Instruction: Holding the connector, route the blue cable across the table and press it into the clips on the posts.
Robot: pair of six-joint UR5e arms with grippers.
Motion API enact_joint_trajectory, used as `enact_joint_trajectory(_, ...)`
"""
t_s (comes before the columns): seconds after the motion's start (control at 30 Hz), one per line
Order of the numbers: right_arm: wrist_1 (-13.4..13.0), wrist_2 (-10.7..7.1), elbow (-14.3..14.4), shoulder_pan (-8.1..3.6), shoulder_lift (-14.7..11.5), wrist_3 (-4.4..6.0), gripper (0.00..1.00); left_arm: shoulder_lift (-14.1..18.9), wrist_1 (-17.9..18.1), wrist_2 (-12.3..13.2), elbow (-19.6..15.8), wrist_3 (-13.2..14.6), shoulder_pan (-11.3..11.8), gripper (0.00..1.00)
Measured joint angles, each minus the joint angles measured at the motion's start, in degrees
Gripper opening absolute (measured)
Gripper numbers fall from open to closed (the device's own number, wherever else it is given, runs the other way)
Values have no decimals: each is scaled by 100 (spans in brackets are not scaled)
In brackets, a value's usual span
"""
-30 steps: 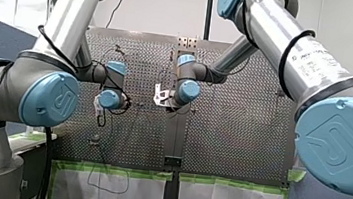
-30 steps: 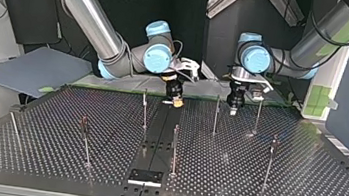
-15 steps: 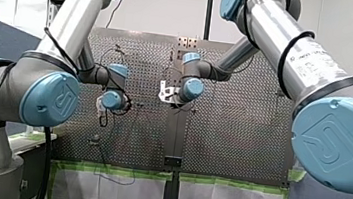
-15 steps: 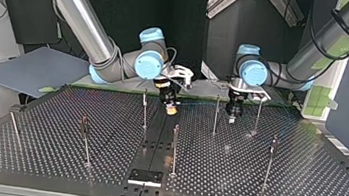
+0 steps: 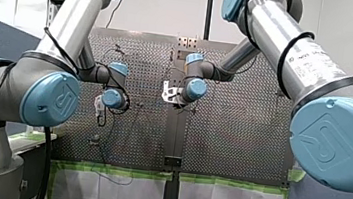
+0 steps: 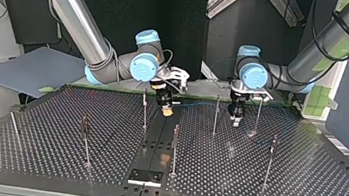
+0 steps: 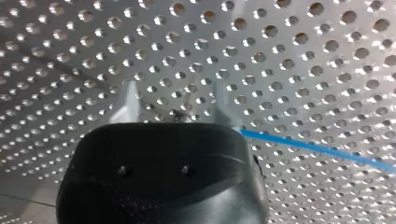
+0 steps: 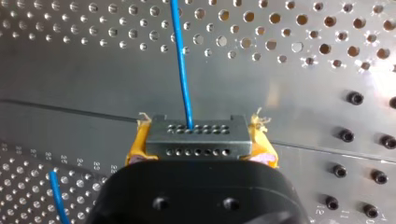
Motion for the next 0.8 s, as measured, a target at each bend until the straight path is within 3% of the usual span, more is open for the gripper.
enact_joint_trajectory(0.13, 16, -7, 1, -3, 0, 0, 0, 45, -200, -44, -12, 32, -2, 100)
enact_joint_trajectory(0.47, 31, -11, 9, -16, -1, 0, 0, 504, -716, -81, -328, -17, -93, 100)
enact_joint_trajectory(0.8, 37, -11, 9, -31, 1, -4, 0, 972, -1175, -87, -672, 186, -297, 100)
